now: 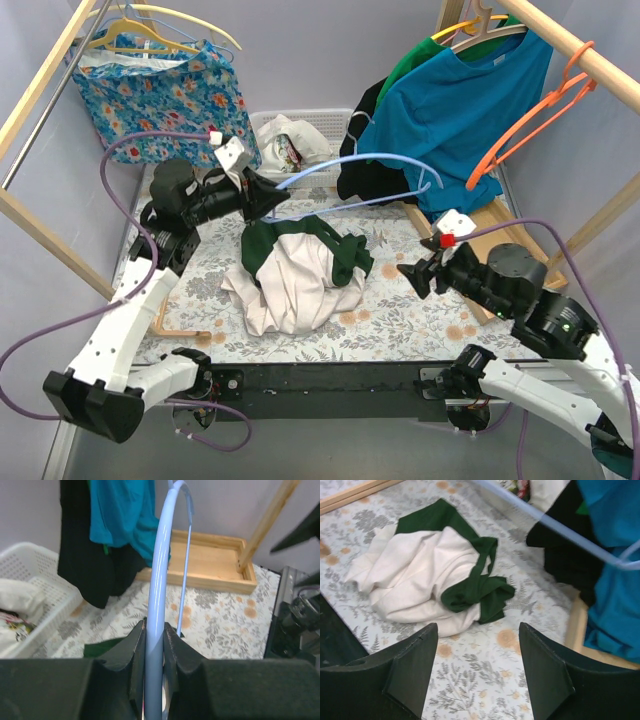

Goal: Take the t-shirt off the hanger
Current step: Place the hanger at the clothesline.

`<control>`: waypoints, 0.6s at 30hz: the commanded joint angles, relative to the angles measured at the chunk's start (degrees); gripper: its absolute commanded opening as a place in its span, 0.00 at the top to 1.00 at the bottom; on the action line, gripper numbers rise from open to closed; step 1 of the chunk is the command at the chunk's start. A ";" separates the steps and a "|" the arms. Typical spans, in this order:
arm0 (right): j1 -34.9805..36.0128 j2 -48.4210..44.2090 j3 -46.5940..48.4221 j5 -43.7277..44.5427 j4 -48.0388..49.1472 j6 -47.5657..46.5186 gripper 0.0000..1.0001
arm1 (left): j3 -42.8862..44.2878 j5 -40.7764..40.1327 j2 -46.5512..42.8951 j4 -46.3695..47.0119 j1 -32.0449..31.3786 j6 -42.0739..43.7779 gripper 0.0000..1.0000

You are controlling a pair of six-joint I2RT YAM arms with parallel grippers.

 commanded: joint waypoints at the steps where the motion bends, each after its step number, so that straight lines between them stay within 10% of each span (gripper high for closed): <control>1: 0.41 0.02 -6.56 -9.44 7.67 5.77 0.27 | 7.49 -2.28 4.65 4.23 -0.61 2.41 1.00; 18: 0.41 2.65 -22.21 -22.55 20.08 11.75 0.30 | 22.17 -26.71 22.76 15.10 -20.74 12.26 1.00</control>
